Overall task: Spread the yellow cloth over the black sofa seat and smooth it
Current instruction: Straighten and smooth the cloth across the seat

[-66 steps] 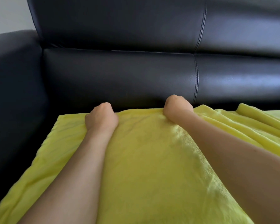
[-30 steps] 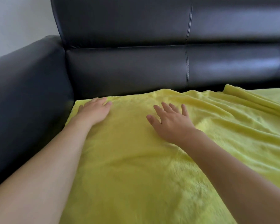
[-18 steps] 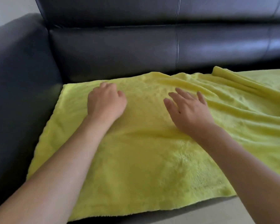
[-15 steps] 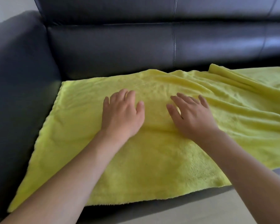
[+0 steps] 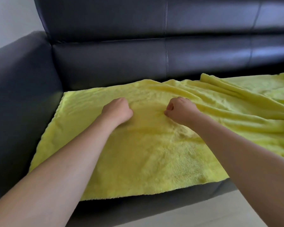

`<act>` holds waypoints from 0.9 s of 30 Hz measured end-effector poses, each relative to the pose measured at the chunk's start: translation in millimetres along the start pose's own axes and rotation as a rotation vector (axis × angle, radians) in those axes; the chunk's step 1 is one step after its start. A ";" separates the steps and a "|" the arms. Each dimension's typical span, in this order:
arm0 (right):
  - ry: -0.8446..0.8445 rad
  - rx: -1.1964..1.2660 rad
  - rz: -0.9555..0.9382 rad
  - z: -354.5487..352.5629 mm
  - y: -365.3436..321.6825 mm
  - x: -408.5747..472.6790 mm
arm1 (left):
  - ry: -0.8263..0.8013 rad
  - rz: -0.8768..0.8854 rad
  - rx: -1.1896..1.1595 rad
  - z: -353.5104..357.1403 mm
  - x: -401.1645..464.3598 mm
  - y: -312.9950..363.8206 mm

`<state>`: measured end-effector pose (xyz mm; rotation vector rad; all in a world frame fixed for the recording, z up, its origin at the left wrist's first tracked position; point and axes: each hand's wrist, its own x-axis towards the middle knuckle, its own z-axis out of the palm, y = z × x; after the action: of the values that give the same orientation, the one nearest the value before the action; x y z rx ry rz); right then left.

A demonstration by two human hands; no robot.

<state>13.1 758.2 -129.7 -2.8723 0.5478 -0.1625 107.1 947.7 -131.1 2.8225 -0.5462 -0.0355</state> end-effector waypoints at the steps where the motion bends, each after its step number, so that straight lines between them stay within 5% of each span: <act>1: 0.001 0.008 -0.013 -1.0 -0.2 1.2 | -0.010 0.002 -0.027 1.4 0.9 0.5; 12: 0.207 0.155 -0.020 7.1 5.1 -3.5 | 0.239 -0.170 -0.427 3.5 1.1 8.6; 18: 0.392 0.089 -0.057 22.0 8.9 -12.3 | 0.580 0.092 -0.126 34.7 -0.7 3.9; 23: 0.487 -0.039 -0.290 30.0 10.3 -33.6 | 0.432 0.079 0.063 38.2 5.0 7.6; 27: 0.191 -0.100 -0.262 30.0 15.7 -39.4 | 0.335 0.124 0.071 38.0 -5.7 3.3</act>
<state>-24.4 764.3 -165.1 -3.0359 0.2133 -0.4671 97.8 937.1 -167.1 2.7688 -0.6505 0.4792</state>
